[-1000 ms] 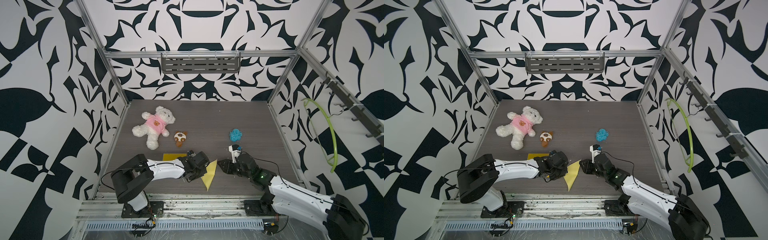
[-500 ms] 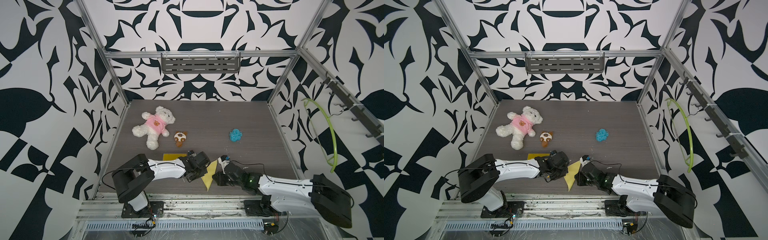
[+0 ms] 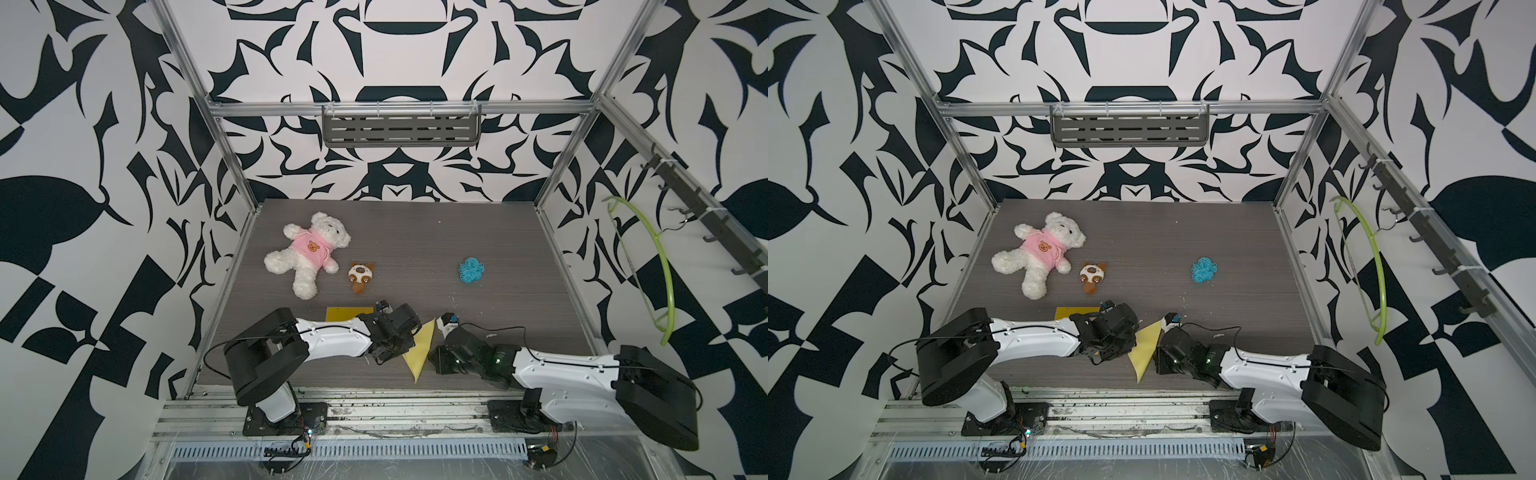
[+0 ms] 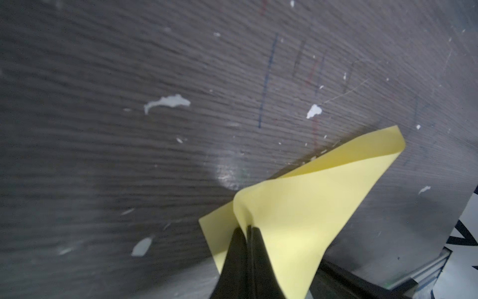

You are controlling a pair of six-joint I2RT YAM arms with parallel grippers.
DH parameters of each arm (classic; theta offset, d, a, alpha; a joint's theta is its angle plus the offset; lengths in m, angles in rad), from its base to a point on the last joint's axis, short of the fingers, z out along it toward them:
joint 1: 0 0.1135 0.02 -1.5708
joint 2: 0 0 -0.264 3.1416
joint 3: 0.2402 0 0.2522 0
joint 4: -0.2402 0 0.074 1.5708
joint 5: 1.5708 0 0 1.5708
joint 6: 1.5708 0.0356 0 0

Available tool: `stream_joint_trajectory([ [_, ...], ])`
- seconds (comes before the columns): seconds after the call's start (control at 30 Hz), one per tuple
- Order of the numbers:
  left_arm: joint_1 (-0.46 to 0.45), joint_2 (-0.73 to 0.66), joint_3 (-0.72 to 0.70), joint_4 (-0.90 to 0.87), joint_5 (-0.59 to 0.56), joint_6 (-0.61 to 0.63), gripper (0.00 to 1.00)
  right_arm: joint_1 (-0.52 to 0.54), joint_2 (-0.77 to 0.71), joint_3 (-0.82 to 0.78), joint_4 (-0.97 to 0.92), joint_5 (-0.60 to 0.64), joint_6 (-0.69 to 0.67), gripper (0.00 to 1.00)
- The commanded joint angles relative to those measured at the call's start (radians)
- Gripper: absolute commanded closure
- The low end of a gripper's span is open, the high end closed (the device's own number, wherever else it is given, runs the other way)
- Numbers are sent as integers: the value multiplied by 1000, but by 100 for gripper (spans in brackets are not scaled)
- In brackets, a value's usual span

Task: Fold the square paper diagonally
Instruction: Fold the paper at the center of the board.

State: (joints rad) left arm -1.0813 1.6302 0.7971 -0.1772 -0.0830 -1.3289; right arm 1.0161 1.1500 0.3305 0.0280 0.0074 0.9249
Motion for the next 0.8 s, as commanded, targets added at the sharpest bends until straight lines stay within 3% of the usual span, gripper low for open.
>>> stream_joint_trajectory([
  [0.0, -12, 44, -30, -108, 12, -1, 100, 5, -48, 63, -34, 29, -33, 85],
  [0.2, -13, 46, -27, -108, 14, -1, 100, 6, -96, 31, 75, 40, -13, 87],
  [0.43, -14, 45, -27, -111, 11, -1, 100, 6, 72, 55, 179, -35, 0, 92],
  [0.77, -16, 45, -26, -113, 12, -1, 100, 6, 89, -14, 109, -6, 18, 92],
])
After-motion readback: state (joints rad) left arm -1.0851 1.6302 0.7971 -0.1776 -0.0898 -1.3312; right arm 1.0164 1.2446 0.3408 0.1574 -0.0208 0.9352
